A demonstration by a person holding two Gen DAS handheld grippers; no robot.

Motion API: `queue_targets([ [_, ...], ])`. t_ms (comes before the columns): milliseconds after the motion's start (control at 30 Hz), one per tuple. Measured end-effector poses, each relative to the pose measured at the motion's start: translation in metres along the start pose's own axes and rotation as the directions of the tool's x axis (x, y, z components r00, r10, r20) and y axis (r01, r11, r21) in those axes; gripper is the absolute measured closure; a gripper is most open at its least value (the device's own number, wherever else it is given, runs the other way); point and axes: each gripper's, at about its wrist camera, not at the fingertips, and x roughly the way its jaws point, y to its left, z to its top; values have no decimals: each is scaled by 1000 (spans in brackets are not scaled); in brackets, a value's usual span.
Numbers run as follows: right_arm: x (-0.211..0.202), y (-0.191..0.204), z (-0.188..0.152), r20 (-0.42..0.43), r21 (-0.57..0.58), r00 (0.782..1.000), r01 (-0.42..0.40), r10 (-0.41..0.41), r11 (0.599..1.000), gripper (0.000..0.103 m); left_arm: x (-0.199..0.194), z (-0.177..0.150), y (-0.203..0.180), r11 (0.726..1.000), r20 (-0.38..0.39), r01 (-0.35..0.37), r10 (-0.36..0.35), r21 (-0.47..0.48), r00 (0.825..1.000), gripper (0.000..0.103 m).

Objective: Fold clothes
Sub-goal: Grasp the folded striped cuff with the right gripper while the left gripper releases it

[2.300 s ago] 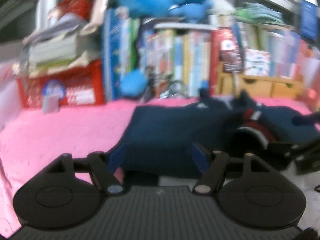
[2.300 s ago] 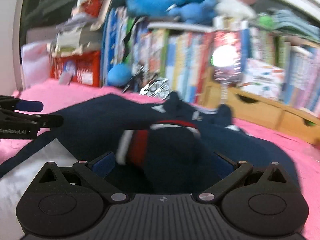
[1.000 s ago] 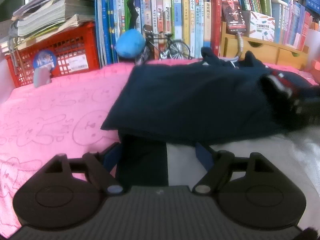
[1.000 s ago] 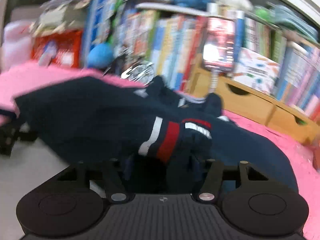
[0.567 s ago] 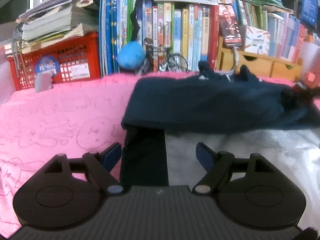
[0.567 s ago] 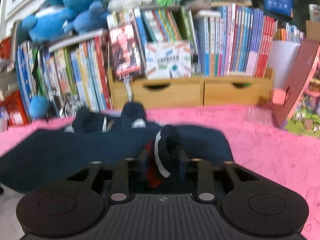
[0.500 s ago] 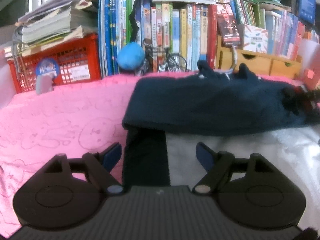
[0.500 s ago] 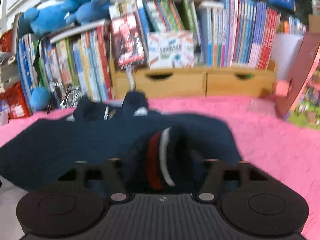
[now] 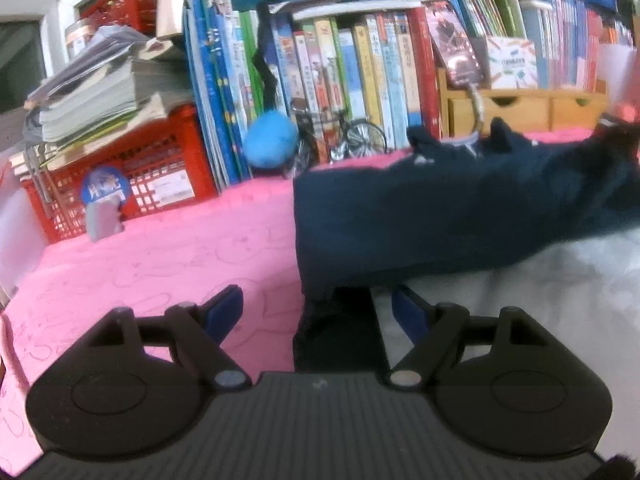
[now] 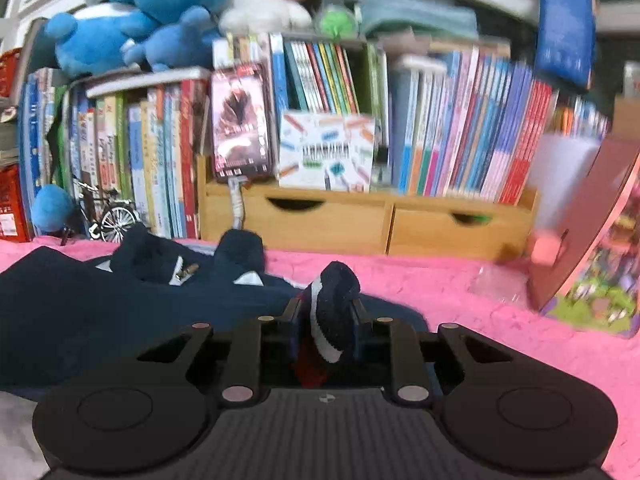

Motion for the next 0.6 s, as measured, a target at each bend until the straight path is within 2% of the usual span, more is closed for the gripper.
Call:
queue_targets([
  [133, 20, -11, -14, -62, 49, 998, 28, -25, 998, 77, 20, 2, 12, 989, -63, -146, 144, -23, 988, 21],
  [233, 30, -23, -25, -117, 77, 993, 33, -24, 996, 73, 23, 3, 37, 985, -93, -119, 108, -122, 990, 18],
  [267, 31, -26, -26, -126, 86, 992, 32, -21, 996, 68, 23, 2, 42, 984, -98, -113, 100, -135, 990, 17],
  [333, 33, -32, -28, -144, 99, 989, 30, -15, 995, 59, 19, 0, 45, 984, -98, -115, 102, -136, 990, 17],
  [400, 27, -29, -24, -142, 67, 989, 55, -45, 996, 54, 8, -1, 42, 986, -100, -130, 120, -102, 988, 18],
  [467, 8, -24, -16, -105, 50, 990, 95, -89, 994, 37, -12, -1, 44, 991, -69, -107, 102, -78, 992, 18],
  [500, -4, -21, -12, -74, 41, 992, 107, -103, 993, 32, -23, -1, 46, 993, -49, -92, 88, -68, 995, 18],
  [567, -31, -12, -4, 32, 15, 997, 67, -67, 998, 11, -45, 9, 53, 993, 22, -61, 63, -97, 998, 18],
  [600, -41, -3, 0, 71, -5, 997, 26, -25, 1000, 7, -52, 18, 55, 992, 58, -40, 47, -120, 997, 18],
])
